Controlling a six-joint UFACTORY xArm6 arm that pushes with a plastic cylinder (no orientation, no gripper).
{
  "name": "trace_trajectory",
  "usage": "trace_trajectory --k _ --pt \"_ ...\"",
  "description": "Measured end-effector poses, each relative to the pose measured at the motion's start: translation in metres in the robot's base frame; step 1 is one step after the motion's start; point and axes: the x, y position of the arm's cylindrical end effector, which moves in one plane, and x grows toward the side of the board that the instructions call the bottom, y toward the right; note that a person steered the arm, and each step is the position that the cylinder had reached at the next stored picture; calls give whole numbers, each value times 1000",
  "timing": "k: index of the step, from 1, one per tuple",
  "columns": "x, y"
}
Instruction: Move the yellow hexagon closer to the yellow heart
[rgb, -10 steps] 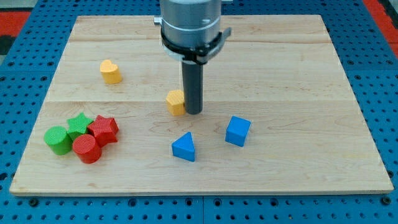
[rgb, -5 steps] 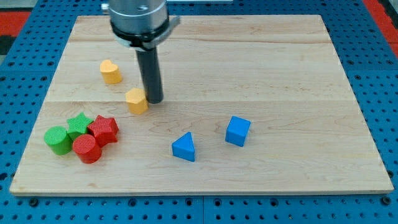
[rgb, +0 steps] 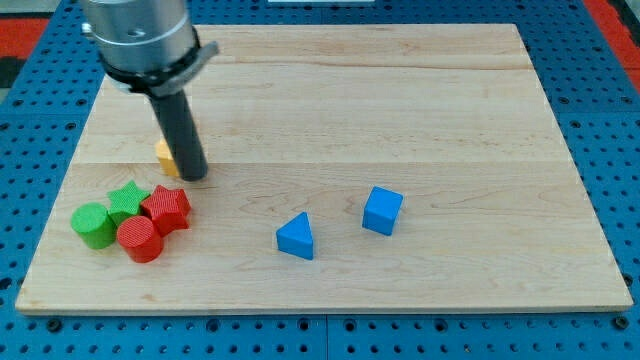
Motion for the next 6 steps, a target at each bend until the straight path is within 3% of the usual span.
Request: trace_trajectory --k 3,6 --pt "-13 -84" --pt "-26 -66"
